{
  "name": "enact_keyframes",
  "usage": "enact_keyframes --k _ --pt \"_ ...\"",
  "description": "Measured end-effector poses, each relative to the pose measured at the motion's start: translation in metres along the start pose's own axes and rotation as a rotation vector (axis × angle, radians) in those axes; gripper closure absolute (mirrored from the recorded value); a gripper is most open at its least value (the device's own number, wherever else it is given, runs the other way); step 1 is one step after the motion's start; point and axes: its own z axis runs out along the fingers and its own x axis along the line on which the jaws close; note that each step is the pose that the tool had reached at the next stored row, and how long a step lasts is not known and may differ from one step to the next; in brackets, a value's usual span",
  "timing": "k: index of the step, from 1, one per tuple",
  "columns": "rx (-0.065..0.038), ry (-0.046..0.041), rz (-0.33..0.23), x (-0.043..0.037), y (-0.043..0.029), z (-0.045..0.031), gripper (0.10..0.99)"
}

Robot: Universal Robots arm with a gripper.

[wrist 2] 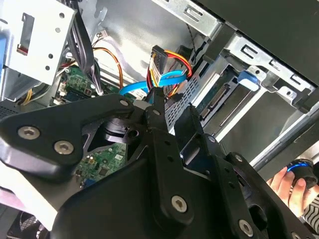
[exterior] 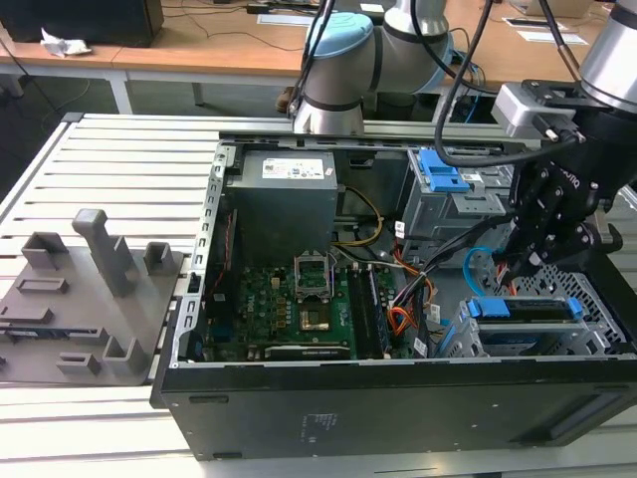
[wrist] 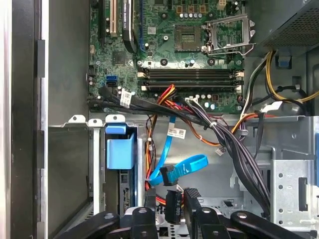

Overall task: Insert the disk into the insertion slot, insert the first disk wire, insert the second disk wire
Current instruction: 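Insert the first disk wire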

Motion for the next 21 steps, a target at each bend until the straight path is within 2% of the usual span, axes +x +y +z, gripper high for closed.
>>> enact_keyframes --k 3,8,13,14,17,21 --pt "0.001 0.0049 0.000 -0.0002 0.0006 -0.0013 0.725" --pt "0.003 0.0046 0.000 -0.0001 0.0012 -0.0047 0.725" --pt "0.003 0.0046 0.000 -0.0001 0.0012 -0.0052 0.725" --pt "0.003 0.0046 0.000 -0.0001 0.0012 -0.0052 0.737" --pt "0.003 0.0046 0.000 -0.0001 0.0012 -0.0052 0.925" --pt "0.003 0.0047 0.000 -0.0001 0.0012 -0.0053 0.925"
